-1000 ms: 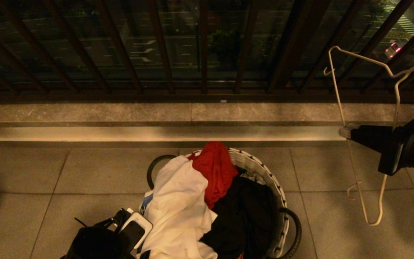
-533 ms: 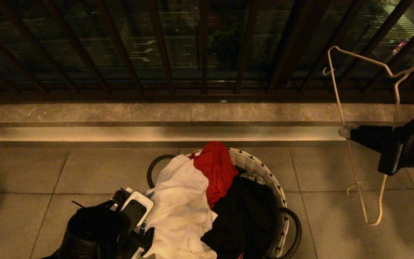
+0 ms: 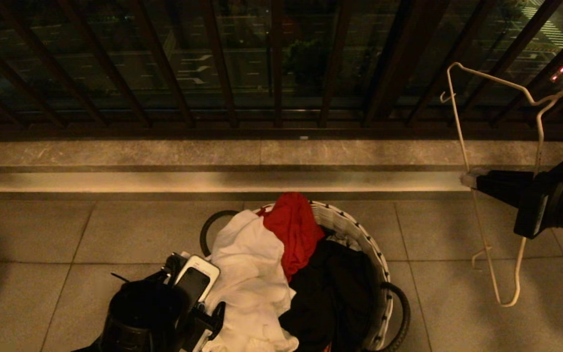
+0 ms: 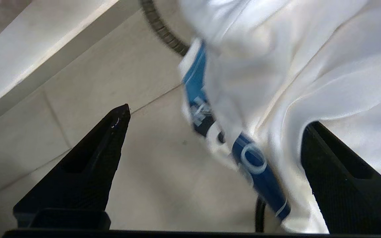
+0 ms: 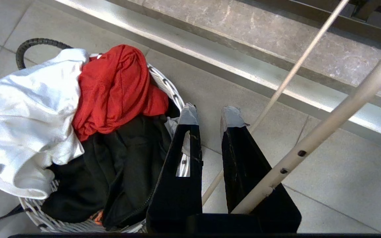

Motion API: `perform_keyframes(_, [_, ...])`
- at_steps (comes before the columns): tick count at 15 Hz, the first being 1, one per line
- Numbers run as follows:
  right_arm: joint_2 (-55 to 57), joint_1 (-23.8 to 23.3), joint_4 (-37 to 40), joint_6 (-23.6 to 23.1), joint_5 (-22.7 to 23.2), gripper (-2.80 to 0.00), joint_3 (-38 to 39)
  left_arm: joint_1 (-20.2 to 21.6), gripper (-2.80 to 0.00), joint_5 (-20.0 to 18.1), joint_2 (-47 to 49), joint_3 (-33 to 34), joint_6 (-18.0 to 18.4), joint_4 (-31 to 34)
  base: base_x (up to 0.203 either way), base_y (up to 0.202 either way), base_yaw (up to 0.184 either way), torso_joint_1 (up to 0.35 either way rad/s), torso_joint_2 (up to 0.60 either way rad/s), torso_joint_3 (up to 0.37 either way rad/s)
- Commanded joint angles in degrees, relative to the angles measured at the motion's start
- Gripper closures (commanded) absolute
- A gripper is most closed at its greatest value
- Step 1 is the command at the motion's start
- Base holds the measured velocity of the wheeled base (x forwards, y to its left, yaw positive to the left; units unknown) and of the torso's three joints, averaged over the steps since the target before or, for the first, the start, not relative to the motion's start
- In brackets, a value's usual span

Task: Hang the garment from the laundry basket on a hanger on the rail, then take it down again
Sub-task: Pick up clothes from the basket

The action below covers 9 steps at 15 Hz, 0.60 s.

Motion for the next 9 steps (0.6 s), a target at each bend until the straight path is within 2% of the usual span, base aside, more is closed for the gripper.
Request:
perform_keyframes(1, [0.1,0.0,-0.1,-0.1,0.1,0.0,0.0,-0.8,-2.8,0.1,3.7,0.9,0.1,-3.2,0.0,0.0,0.0,0.0,0.0,0.0])
perform_keyframes(9, [0.1,0.0,-0.1,0.0,0.1,0.0,0.0,-0.9,-2.8,0.5,5.0,-2.1,0.8,-5.4,0.0,0.0,0.0,0.0,0.0,0.0])
